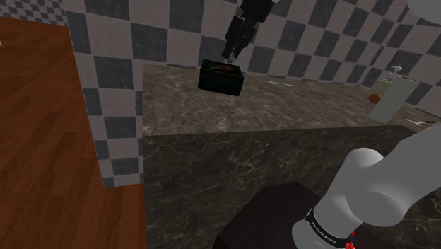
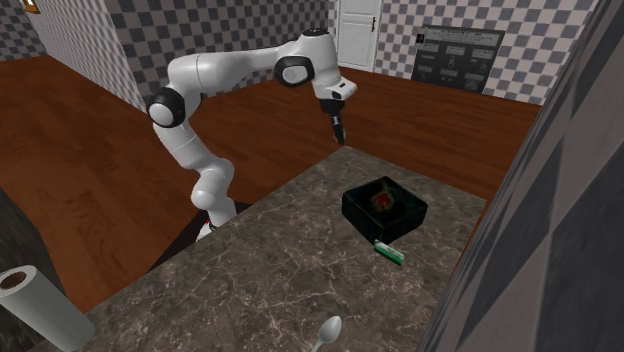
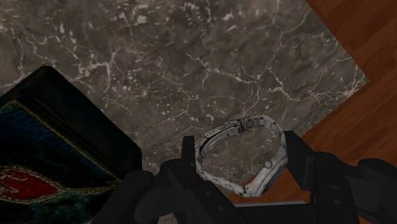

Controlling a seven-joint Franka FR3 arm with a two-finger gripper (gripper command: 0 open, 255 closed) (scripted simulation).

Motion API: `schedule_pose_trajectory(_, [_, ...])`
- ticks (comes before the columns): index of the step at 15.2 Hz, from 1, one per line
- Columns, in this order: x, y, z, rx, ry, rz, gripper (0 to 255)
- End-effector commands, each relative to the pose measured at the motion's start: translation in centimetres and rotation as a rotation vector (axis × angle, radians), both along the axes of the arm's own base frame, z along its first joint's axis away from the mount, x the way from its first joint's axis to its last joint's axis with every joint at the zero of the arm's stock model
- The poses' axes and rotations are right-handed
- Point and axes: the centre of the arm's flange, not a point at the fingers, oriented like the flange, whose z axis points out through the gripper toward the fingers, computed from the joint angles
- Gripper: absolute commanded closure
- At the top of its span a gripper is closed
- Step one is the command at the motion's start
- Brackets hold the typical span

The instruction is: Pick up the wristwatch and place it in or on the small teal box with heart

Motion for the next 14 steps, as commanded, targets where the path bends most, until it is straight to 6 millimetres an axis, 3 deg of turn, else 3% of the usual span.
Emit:
schedule_pose_trajectory(1, [1.7,-2.0,0.2,-0.001,-0.001,0.001,255])
schedule_pose_trajectory(14, [13.7,-14.2,0.1,-0.001,-0.001,0.001,255])
